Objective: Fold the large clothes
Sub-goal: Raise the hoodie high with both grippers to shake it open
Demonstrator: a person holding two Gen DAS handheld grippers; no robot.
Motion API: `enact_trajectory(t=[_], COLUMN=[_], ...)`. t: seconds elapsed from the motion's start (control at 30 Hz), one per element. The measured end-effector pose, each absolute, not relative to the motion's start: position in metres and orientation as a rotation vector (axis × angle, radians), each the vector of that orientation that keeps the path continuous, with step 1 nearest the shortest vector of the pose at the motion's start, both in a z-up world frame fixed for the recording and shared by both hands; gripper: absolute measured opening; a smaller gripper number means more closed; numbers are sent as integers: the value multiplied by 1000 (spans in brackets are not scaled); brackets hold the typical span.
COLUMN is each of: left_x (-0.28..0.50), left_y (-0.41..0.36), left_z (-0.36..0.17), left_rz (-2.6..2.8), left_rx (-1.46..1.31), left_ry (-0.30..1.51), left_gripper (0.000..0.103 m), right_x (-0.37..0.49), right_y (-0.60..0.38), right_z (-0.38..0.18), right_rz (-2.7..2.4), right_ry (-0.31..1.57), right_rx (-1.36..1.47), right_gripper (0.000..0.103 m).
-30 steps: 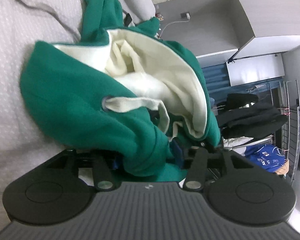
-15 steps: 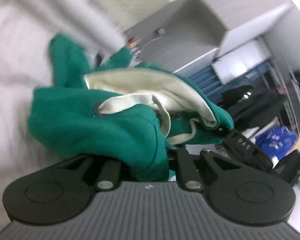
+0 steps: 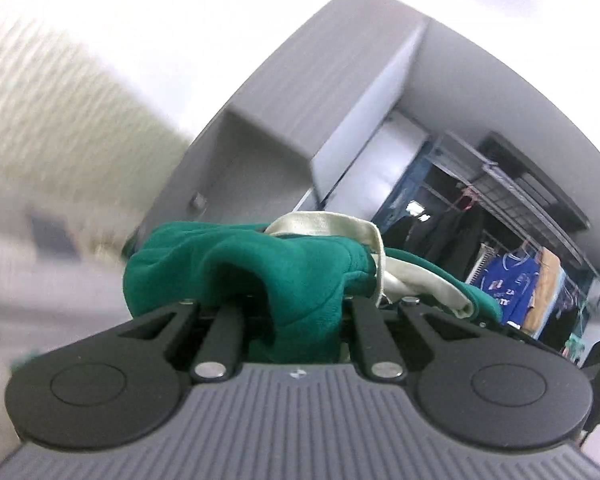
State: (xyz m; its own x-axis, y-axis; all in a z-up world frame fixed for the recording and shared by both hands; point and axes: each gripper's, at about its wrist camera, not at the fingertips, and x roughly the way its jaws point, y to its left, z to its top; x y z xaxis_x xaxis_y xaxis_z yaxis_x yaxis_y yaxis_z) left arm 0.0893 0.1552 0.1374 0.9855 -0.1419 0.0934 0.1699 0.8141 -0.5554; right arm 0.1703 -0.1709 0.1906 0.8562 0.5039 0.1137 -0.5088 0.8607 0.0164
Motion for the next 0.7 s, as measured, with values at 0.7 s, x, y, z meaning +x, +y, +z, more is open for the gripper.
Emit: enact_trajectory(t=[0.7], left_x=[27], left_y=[131], left_z=[350], left_rz=[-345], left_rx=[-329], left_ry=[-150], left_gripper=[16], right_x=[87], right_y=[-199], right_z=[370], right_rz=[434], right_ry=[-333], right_rx=[-26], right_gripper=[24])
